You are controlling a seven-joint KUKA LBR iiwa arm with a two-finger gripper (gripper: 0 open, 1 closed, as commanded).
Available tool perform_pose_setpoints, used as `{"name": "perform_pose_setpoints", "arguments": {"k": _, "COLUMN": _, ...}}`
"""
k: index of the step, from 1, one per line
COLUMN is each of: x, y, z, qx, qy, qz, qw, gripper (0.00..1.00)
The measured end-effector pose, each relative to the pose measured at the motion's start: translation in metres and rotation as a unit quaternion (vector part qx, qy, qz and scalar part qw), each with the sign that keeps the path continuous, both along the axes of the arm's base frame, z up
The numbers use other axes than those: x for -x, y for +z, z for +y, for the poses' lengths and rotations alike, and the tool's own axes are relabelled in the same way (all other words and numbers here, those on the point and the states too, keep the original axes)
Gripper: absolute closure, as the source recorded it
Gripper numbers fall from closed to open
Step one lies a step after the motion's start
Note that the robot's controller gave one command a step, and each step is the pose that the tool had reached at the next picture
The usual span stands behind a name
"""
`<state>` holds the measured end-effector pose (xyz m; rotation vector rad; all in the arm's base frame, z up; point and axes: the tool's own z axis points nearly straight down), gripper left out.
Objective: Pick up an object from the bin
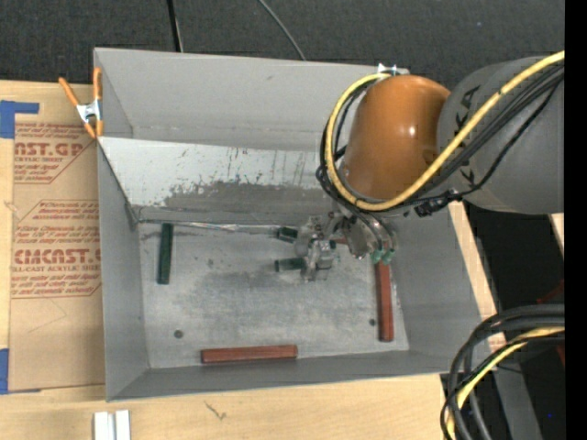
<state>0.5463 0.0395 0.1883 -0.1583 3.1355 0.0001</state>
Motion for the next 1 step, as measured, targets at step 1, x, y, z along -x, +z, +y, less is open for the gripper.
{"name": "perform_pose_setpoints", "arguments": {"k": 1, "x": 0.0001, "y": 0.0127, "z": -0.0050, "qx": 0.000, "qy": 0.033, "qz": 0.0032, "qw": 0.9995, "gripper": 1.00}}
